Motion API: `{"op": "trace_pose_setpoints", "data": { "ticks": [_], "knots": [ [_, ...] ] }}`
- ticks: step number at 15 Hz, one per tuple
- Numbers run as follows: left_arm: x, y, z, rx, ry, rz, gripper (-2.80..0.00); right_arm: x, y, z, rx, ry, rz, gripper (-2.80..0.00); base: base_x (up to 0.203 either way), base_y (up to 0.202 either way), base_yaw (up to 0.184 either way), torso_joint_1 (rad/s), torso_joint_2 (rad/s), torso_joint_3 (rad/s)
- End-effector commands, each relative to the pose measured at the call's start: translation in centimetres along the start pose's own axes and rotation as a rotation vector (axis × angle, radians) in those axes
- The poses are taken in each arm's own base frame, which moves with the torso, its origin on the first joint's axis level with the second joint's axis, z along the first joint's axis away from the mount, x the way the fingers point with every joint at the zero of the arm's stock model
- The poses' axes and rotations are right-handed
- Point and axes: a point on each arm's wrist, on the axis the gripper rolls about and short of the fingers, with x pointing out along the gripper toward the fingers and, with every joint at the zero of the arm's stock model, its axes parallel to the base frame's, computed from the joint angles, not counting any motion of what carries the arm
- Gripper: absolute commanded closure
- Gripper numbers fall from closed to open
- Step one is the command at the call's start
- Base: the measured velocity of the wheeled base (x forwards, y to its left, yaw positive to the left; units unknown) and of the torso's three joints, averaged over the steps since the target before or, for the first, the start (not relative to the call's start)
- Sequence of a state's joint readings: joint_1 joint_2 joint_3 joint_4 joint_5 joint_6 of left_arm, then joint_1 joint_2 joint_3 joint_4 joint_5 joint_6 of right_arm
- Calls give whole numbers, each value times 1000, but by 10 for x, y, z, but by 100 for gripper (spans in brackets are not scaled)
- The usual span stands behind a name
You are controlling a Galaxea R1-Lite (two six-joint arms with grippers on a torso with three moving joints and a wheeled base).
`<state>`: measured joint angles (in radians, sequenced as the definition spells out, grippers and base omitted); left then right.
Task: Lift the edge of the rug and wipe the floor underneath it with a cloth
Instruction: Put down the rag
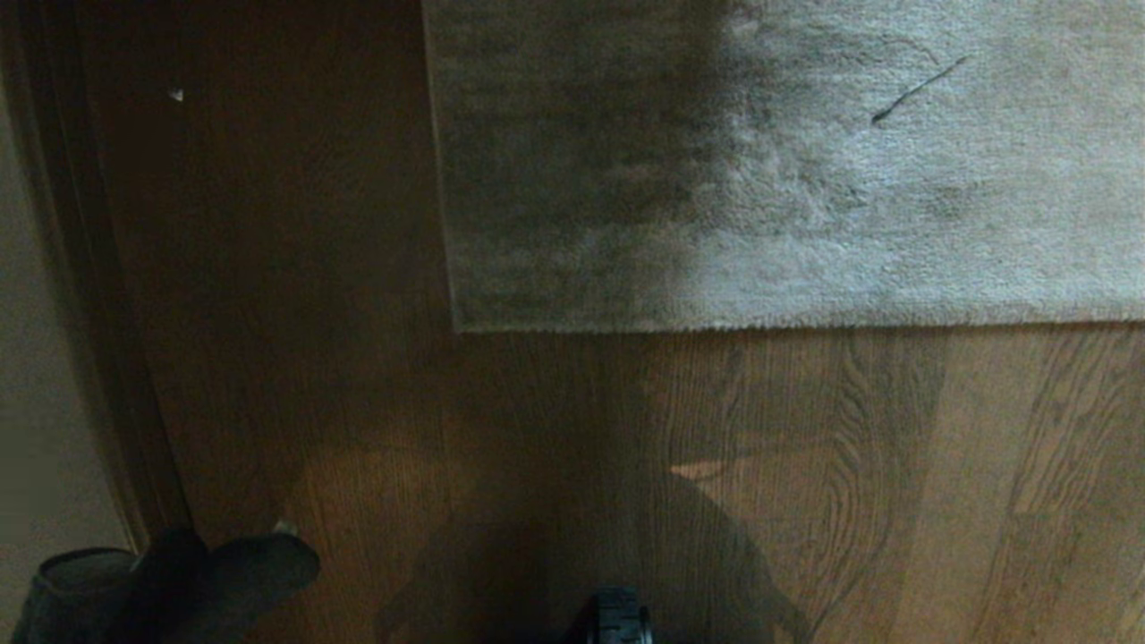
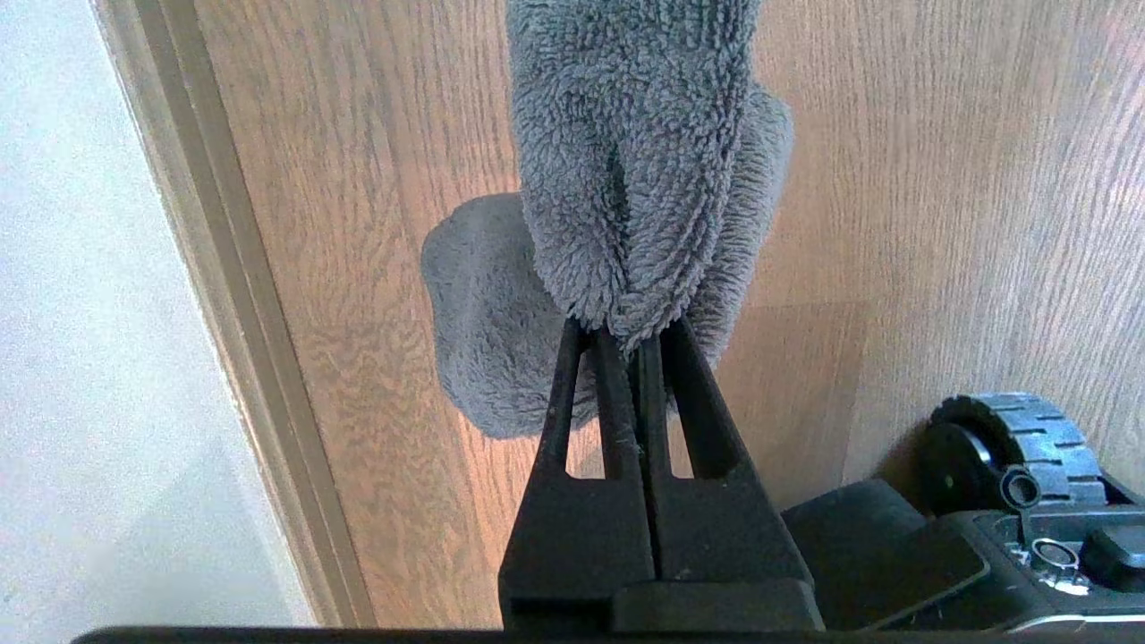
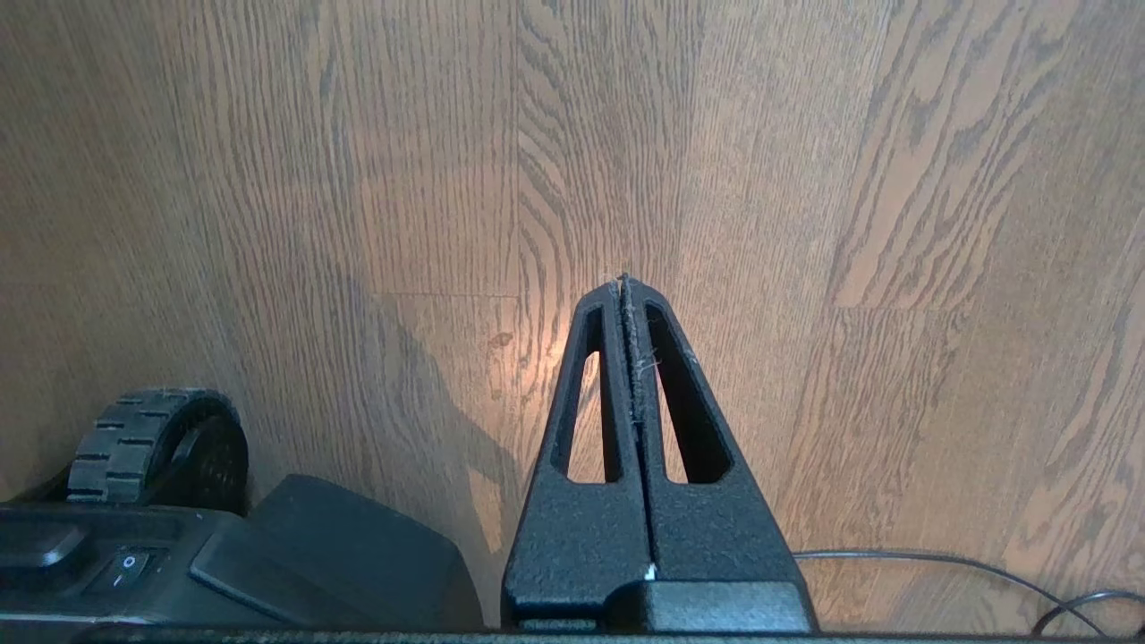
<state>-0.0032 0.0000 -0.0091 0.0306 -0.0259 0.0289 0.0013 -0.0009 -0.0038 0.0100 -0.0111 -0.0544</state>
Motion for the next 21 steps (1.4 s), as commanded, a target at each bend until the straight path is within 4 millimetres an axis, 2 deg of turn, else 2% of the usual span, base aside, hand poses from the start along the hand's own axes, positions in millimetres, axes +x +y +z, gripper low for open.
{"op": "trace_pose_setpoints", "data": {
  "ticks": [1,18,21],
  "knots": [
    [0,0,0,0,0,0,0,0,0,0,1,-8,0,0,0,0,0,0,0,0],
    [0,0,0,-26,0,1,0,0,0,0,2,-8,0,0,0,0,0,0,0,0],
    [4,0,2,-8,66,-2,0,0,0,0,2,-8,0,0,0,0,0,0,0,0]
  ]
}}
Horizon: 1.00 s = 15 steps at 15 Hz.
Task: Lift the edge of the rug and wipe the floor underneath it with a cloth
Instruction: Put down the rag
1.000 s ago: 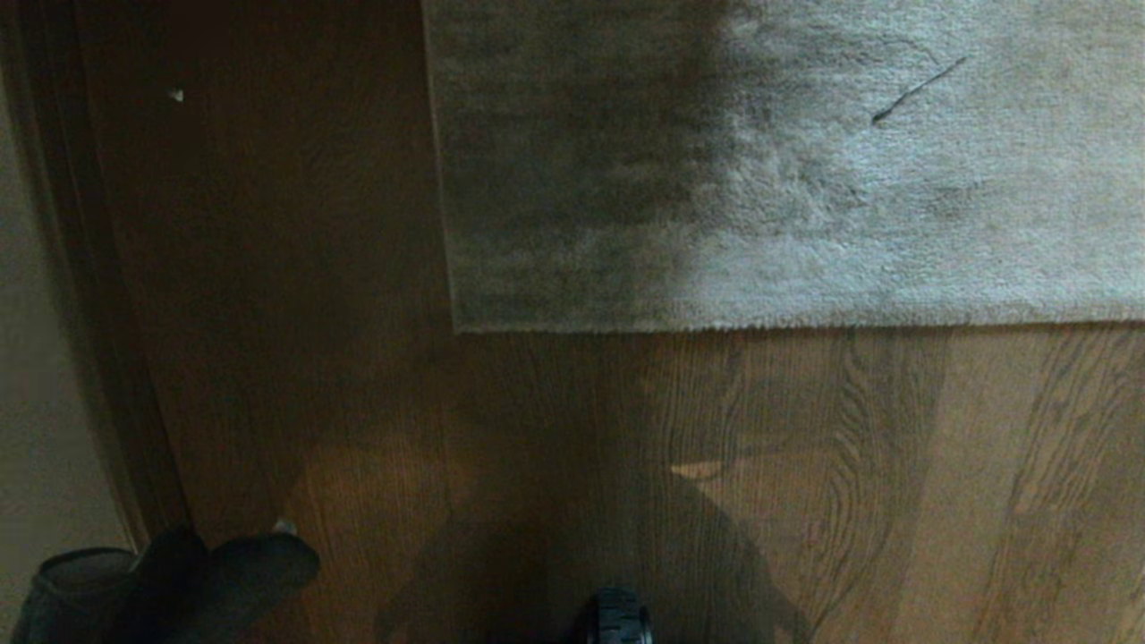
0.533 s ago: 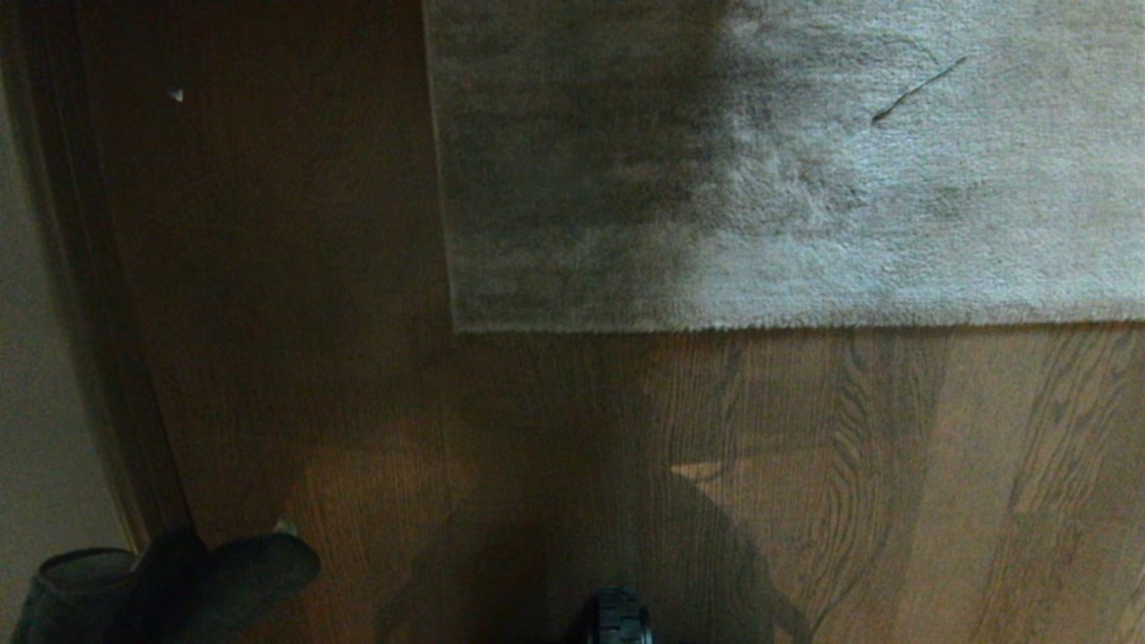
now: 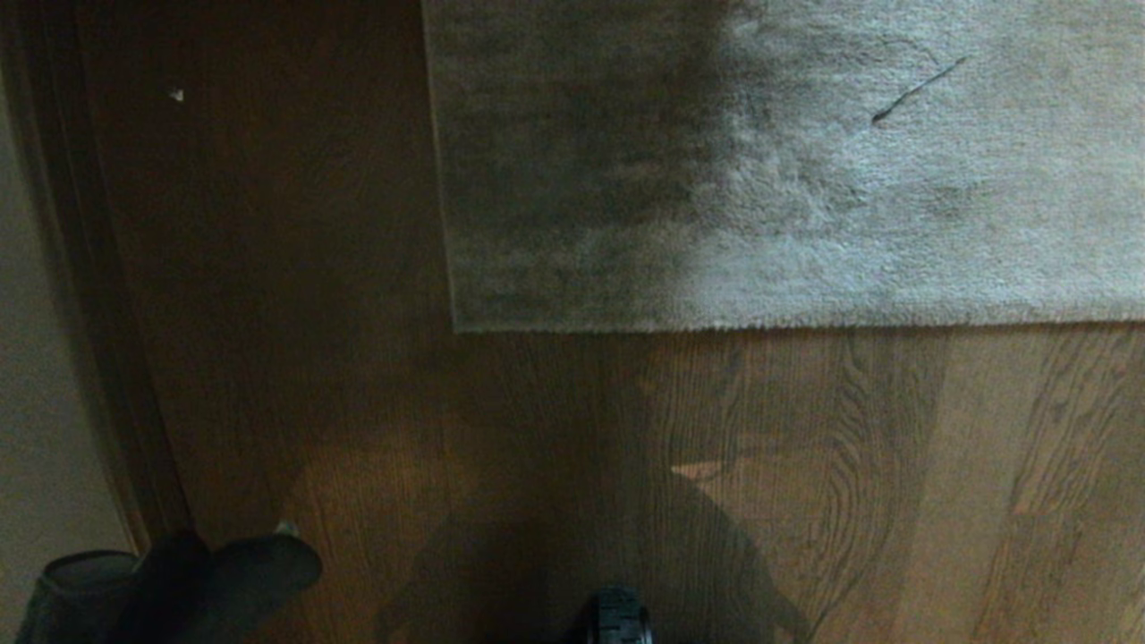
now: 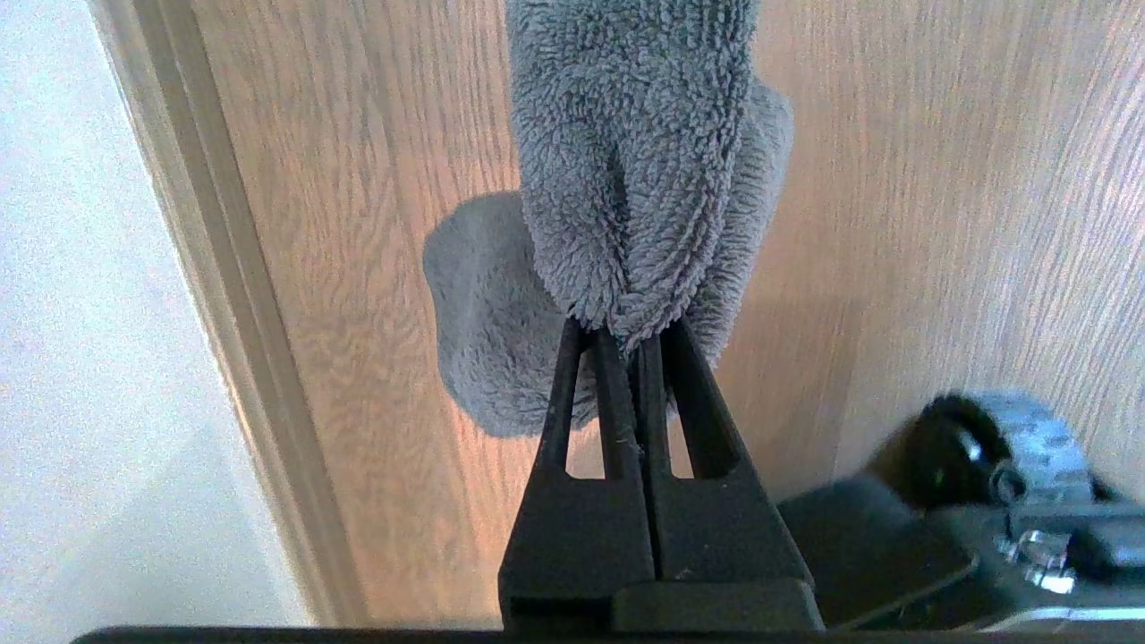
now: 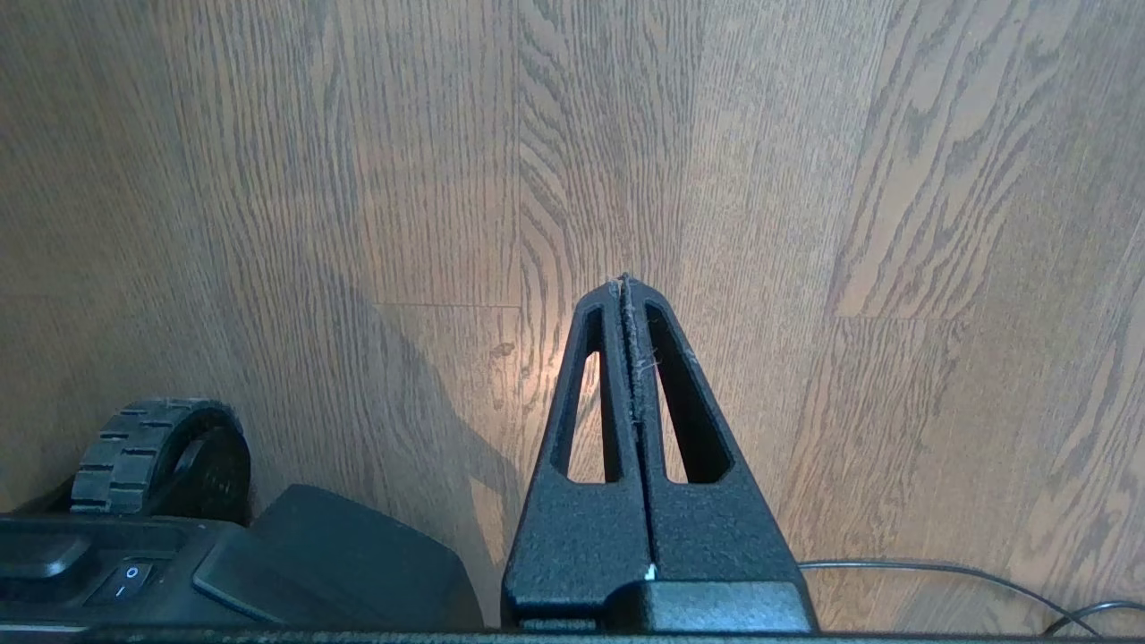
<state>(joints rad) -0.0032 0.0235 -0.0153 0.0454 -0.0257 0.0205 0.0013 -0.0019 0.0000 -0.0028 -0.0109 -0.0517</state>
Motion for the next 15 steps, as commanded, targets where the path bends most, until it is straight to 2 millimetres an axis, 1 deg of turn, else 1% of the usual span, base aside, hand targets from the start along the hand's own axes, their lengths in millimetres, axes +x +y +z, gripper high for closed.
{"op": "trace_pose_setpoints", "data": {
  "ticks": [1,3,7,9,15],
  "knots": [
    [6,0,2,9,78,-4,0,0,0,0,0,2,0,0,0,0,0,0,0,0],
    [13,0,6,18,167,-24,0,0,0,0,0,2,0,0,0,0,0,0,0,0],
    [32,0,20,29,308,-129,0,0,0,0,0,2,0,0,0,0,0,0,0,0],
    [45,-2,28,14,325,-136,0,0,0,0,0,2,0,0,0,0,0,0,0,0],
    [88,-5,49,-36,293,-119,0,0,0,0,0,2,0,0,0,0,0,0,0,0]
  ]
}}
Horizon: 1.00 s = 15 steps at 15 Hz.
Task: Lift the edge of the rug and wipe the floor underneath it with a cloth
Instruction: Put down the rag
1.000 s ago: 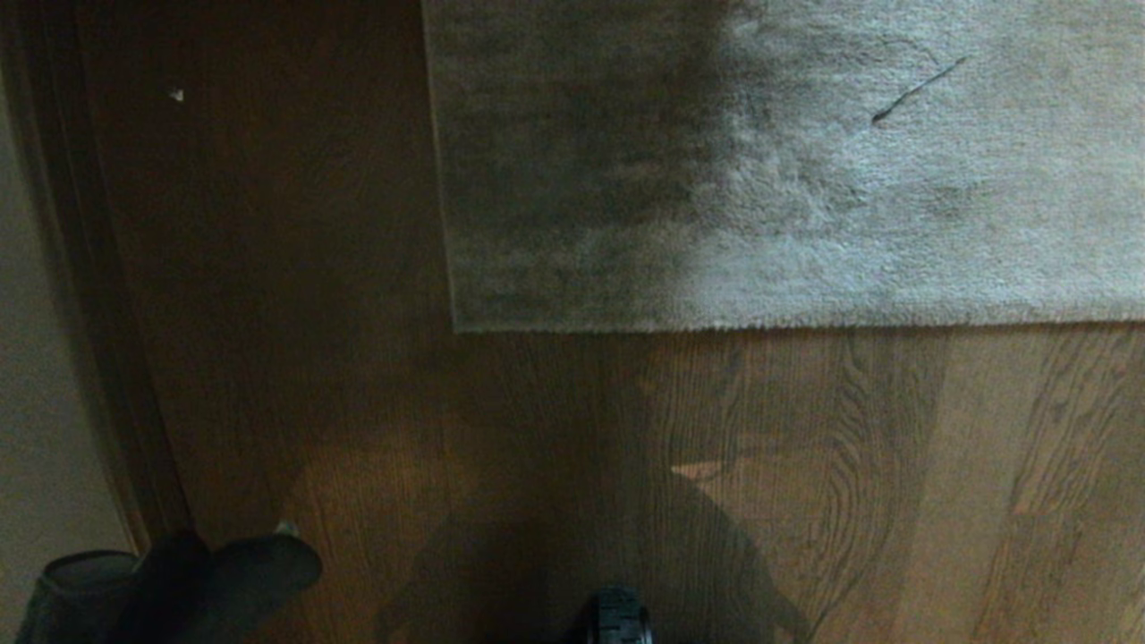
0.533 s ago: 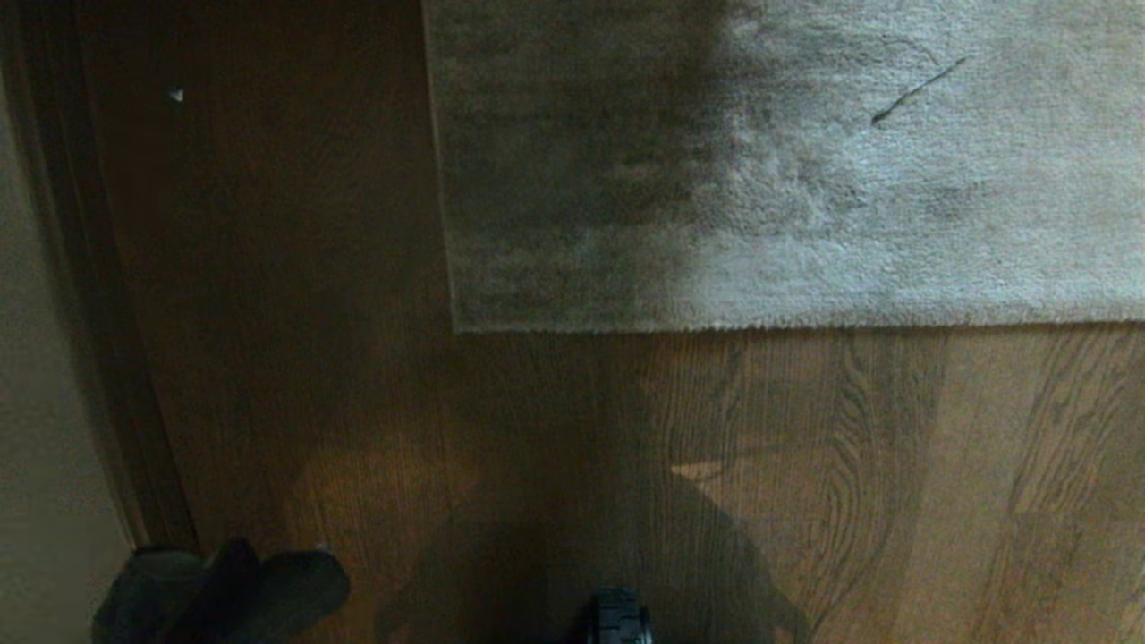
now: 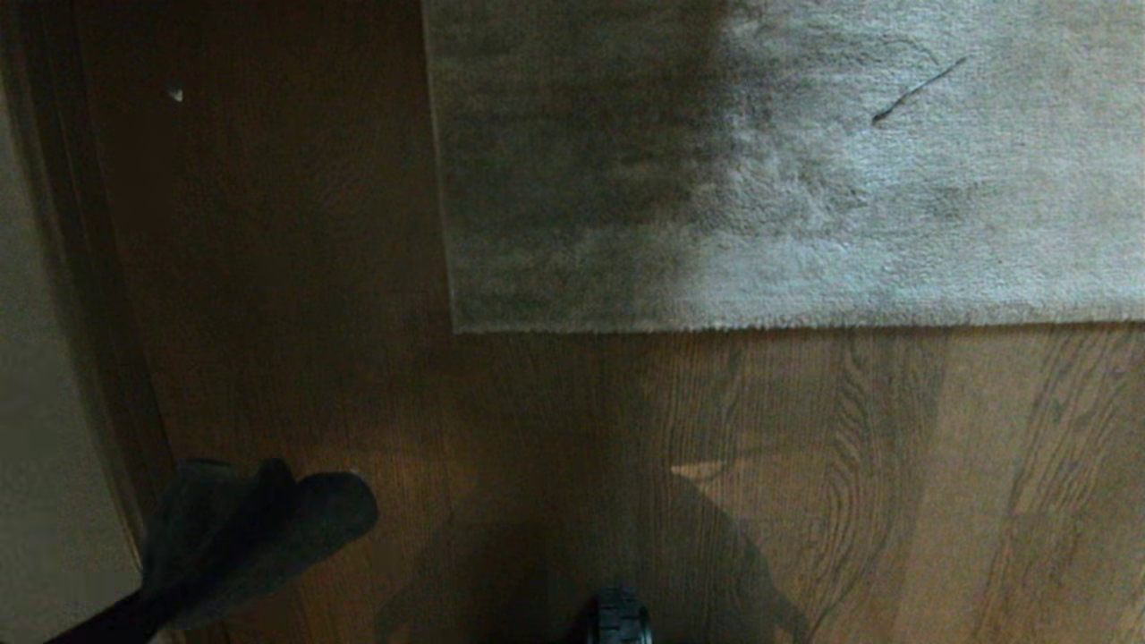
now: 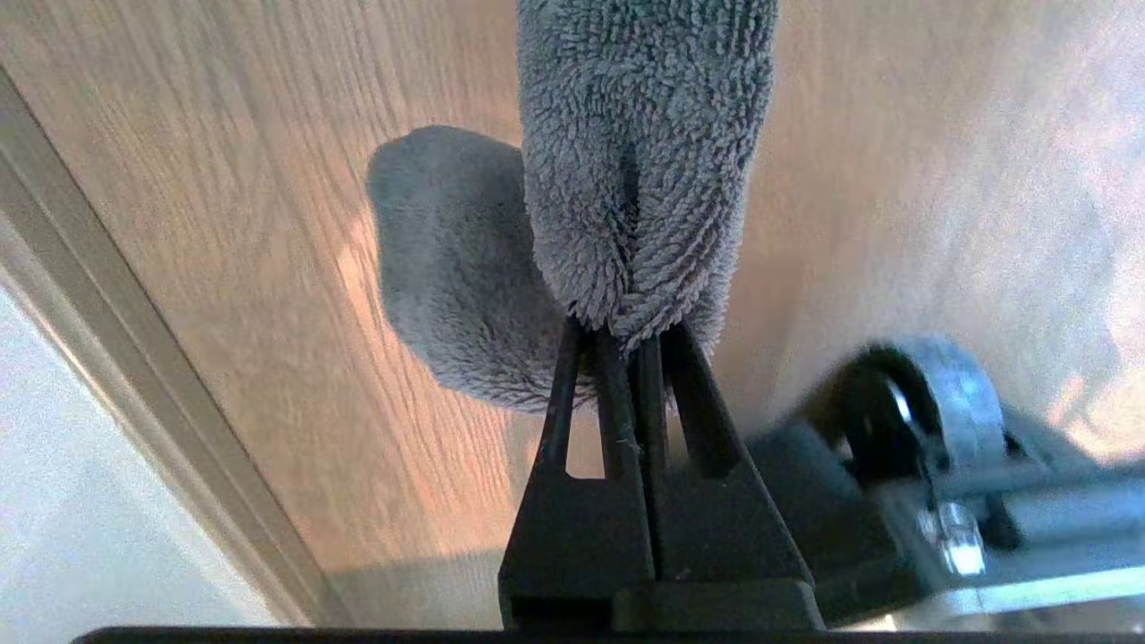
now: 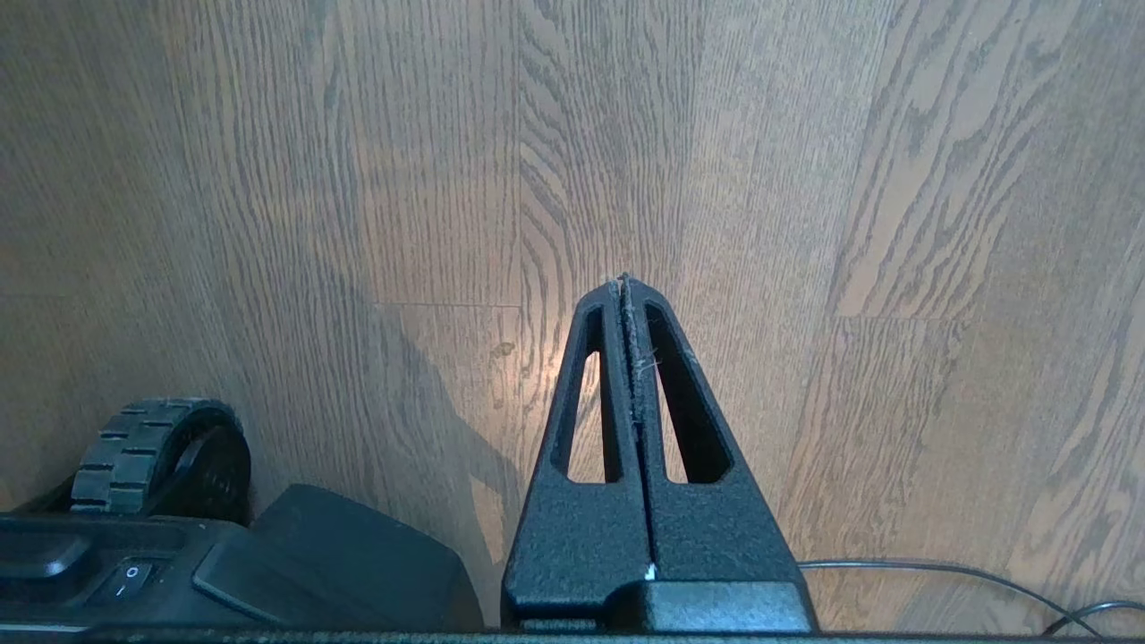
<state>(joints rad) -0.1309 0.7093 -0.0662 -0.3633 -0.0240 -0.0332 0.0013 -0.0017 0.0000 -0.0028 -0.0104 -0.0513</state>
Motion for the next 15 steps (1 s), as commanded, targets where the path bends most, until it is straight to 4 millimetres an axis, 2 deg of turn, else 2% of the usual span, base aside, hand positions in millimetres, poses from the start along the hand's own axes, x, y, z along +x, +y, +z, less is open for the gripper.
{"op": "trace_pose_setpoints", "data": {
  "ticks": [1,4,9,15],
  "knots": [
    [21,2,6,-10,53,21,0,0,0,0,-1,1,0,0,0,0,0,0,0,0],
    [46,8,17,-27,15,68,0,0,0,0,-1,1,0,0,0,0,0,0,0,0],
    [83,22,24,-48,-2,132,0,0,0,0,-1,1,0,0,0,0,0,0,0,0],
    [109,49,32,-71,-65,245,0,0,0,0,-1,1,0,0,0,0,0,0,0,0]
  ]
}}
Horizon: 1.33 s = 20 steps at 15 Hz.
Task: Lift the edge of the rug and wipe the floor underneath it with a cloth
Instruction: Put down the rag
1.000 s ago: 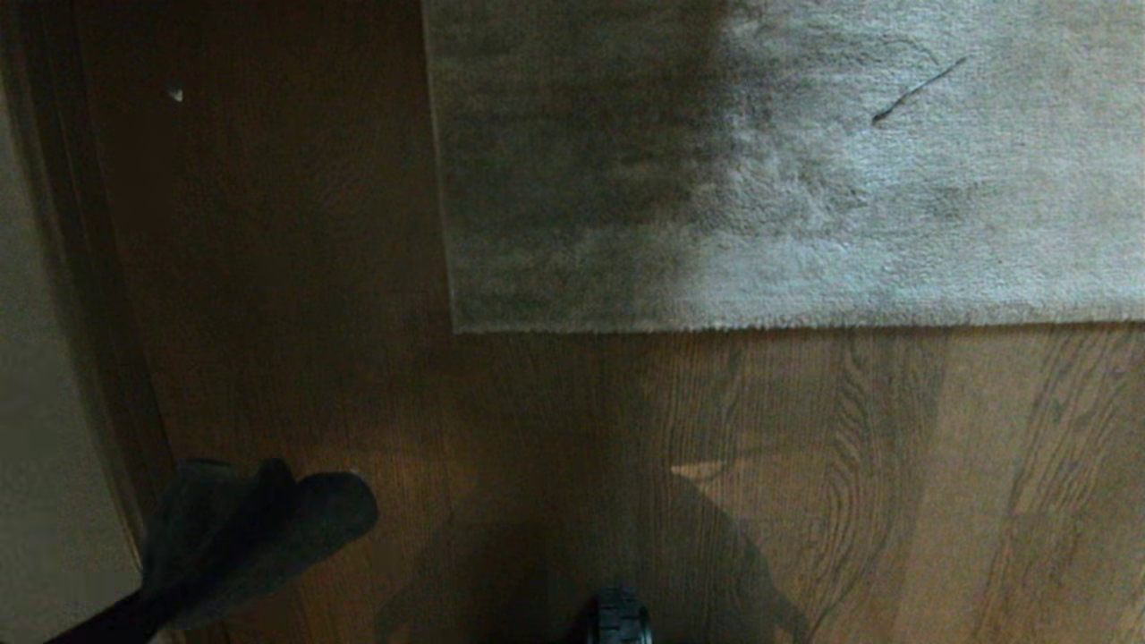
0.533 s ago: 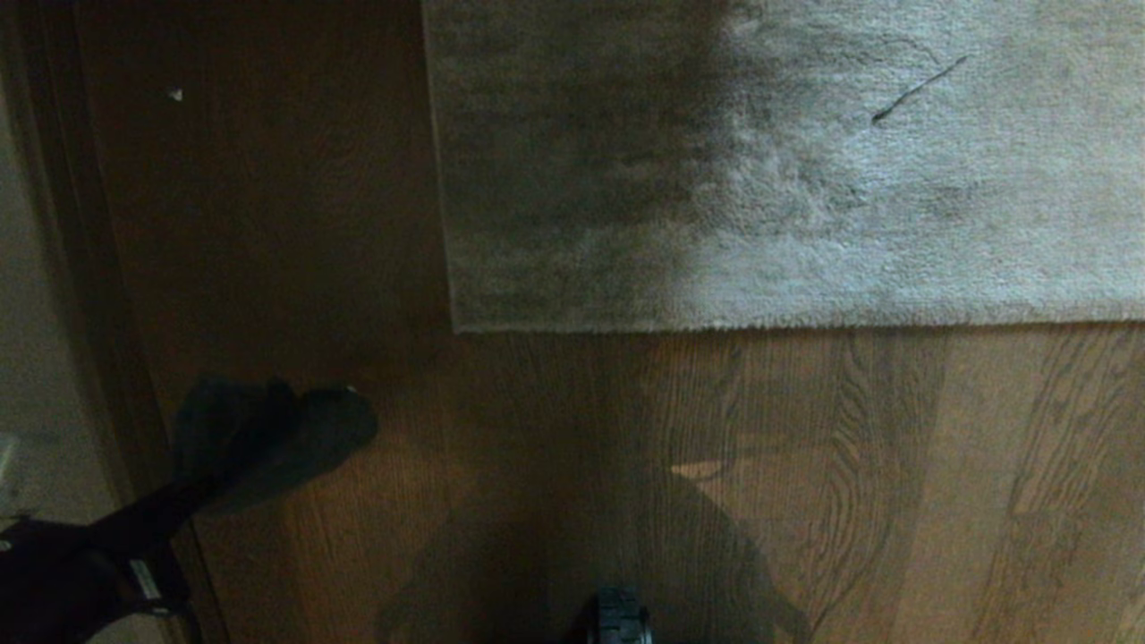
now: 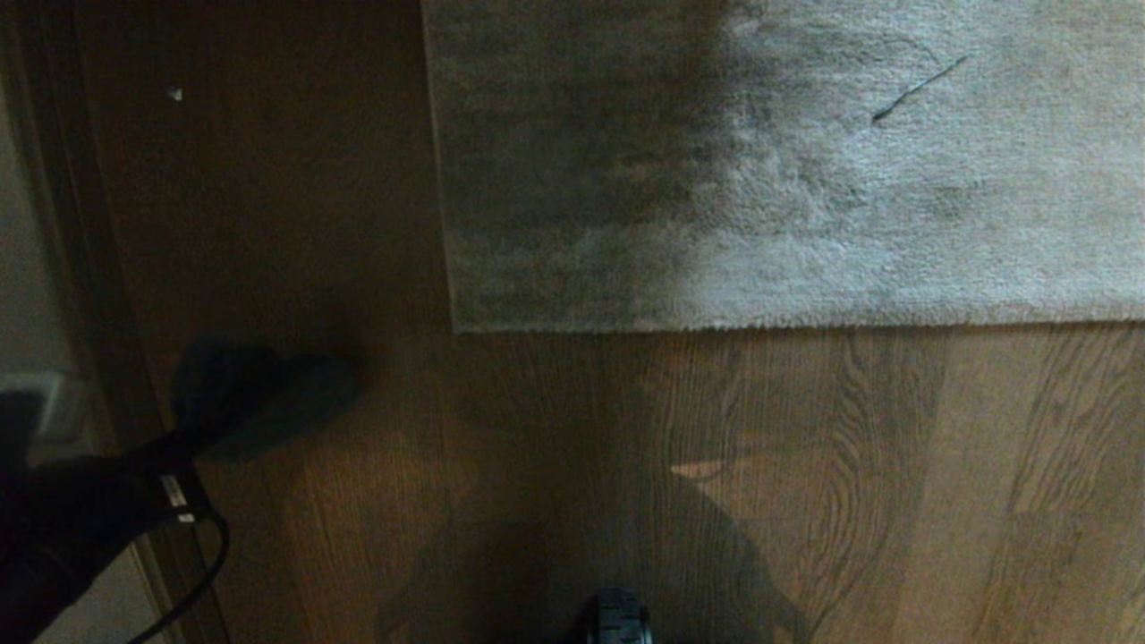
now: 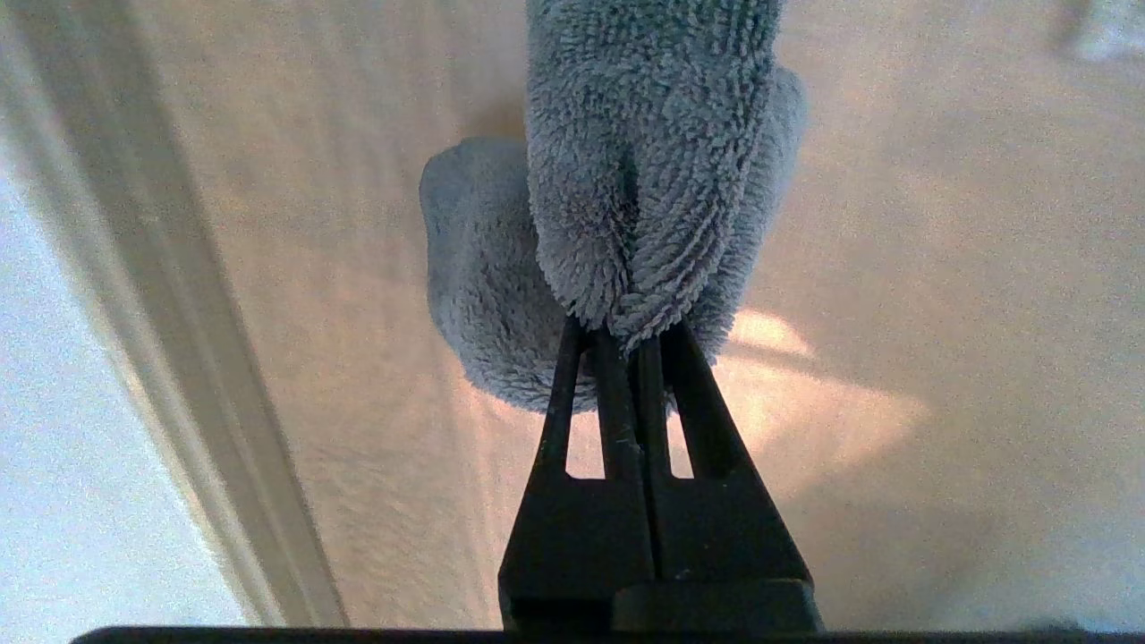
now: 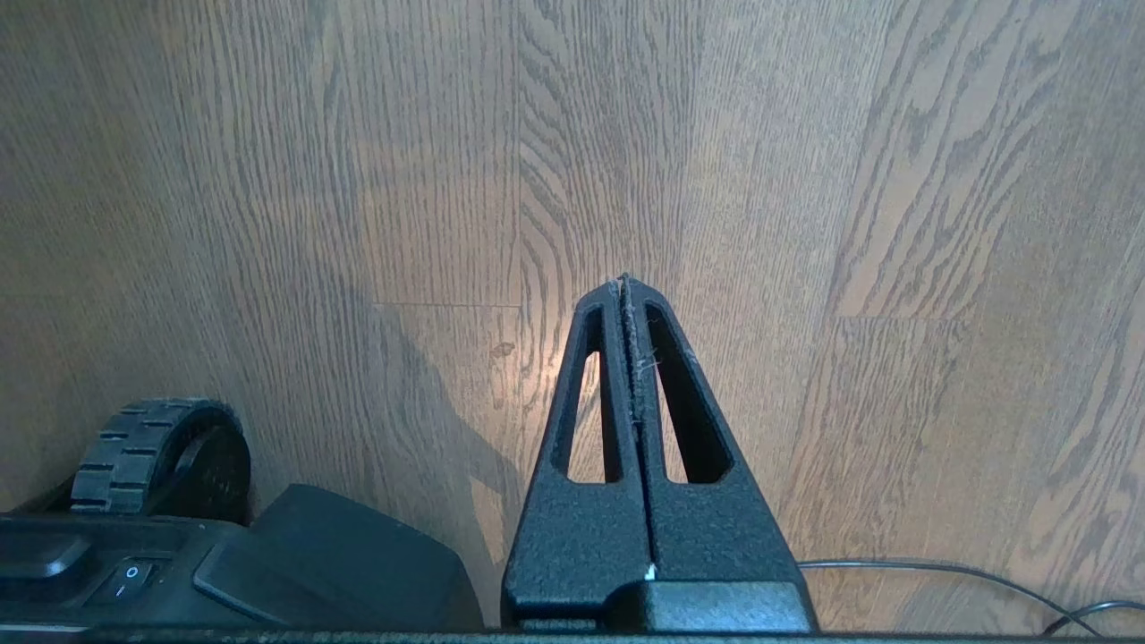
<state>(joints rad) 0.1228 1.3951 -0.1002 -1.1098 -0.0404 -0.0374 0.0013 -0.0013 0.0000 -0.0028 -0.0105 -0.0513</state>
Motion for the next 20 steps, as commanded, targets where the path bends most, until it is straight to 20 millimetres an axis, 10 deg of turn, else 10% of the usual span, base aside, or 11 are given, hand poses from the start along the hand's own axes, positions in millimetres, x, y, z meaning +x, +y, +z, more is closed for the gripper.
{"op": "trace_pose_setpoints", "data": {
  "ticks": [1,20],
  "knots": [
    [13,7,-6,-9,33,35,0,0,0,0,-1,1,0,0,0,0,0,0,0,0],
    [69,39,-11,24,-90,51,0,0,0,0,-1,1,0,0,0,0,0,0,0,0]
  ]
}}
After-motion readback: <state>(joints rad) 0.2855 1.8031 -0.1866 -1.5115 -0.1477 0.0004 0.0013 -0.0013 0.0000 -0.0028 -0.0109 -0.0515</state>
